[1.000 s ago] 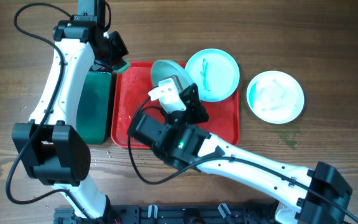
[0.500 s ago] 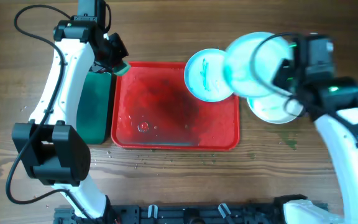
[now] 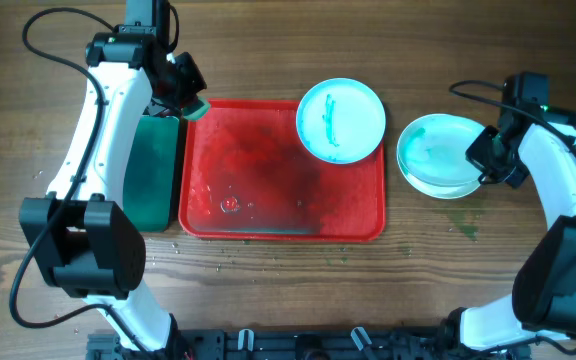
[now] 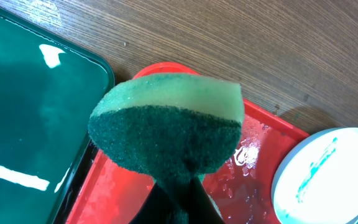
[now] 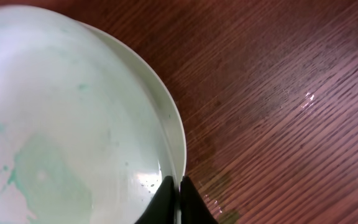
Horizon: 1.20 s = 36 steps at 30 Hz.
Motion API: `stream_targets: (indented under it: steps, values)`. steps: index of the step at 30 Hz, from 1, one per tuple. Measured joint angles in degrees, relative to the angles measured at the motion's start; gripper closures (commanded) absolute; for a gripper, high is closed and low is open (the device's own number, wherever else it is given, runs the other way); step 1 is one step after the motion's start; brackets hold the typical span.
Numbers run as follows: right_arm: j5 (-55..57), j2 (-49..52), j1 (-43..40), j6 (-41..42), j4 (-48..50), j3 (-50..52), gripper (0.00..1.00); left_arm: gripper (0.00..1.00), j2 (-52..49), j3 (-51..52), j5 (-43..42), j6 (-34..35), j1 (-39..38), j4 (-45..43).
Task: Clean dirty plates on tray and stack at the side
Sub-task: 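Lift the second plate with right gripper and stack it on the first, then grasp the last plate rim with right gripper and drag it onto the tray center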
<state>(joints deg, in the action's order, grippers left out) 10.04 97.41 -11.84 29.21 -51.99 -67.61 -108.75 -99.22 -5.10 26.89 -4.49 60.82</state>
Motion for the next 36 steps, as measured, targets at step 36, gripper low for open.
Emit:
stream_targets:
  steps: [36]
  values:
    - [-13.99, 18.64, 21.18, -22.91, 25.31, -11.26, 0.82, 0.96, 0.00, 0.00, 0.04, 0.00, 0.00, 0.72]
